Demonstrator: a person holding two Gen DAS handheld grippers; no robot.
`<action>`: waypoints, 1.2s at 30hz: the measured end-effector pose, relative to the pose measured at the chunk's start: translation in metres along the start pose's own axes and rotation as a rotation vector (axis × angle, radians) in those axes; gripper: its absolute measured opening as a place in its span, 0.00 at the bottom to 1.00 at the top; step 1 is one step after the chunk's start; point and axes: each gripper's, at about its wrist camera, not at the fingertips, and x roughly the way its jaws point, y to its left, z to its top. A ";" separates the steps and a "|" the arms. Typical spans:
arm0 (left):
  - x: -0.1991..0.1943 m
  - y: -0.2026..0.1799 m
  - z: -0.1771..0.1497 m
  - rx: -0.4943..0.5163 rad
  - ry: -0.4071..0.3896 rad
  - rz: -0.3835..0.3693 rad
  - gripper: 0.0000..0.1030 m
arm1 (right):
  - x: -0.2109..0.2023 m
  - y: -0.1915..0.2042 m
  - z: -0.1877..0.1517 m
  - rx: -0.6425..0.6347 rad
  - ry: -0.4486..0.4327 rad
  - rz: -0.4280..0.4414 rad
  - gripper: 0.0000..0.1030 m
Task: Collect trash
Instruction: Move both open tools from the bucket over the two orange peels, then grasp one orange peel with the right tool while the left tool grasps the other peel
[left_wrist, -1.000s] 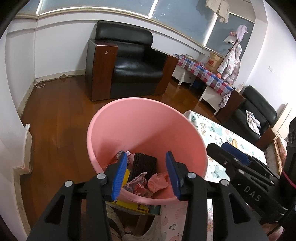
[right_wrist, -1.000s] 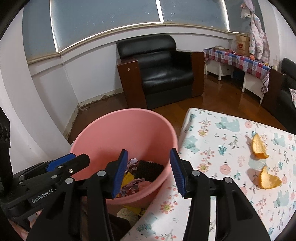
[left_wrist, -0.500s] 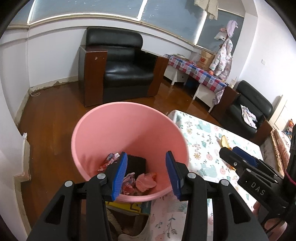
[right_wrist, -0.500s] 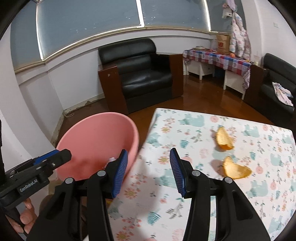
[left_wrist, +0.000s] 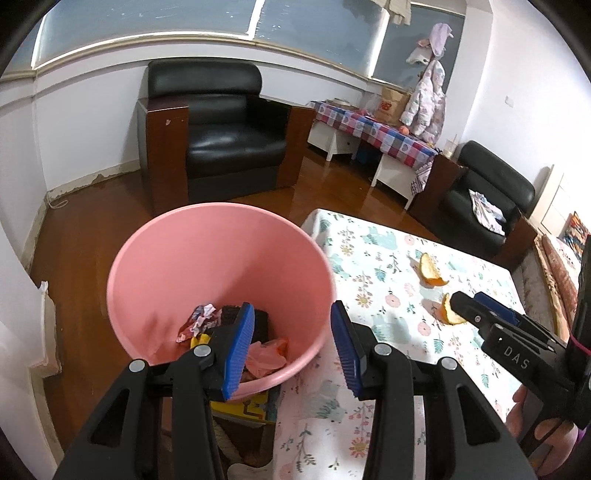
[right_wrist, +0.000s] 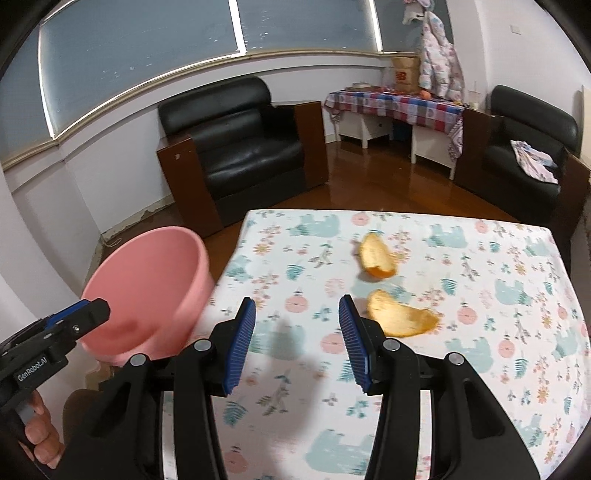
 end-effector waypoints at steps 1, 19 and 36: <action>0.001 -0.002 0.000 0.005 0.002 -0.001 0.41 | -0.001 -0.007 -0.001 0.008 -0.002 -0.009 0.47; 0.041 -0.075 0.009 0.143 0.066 -0.070 0.41 | 0.007 -0.102 -0.016 0.158 0.039 -0.052 0.47; 0.137 -0.163 0.046 0.216 0.148 -0.142 0.41 | 0.062 -0.110 -0.020 0.195 0.134 0.036 0.26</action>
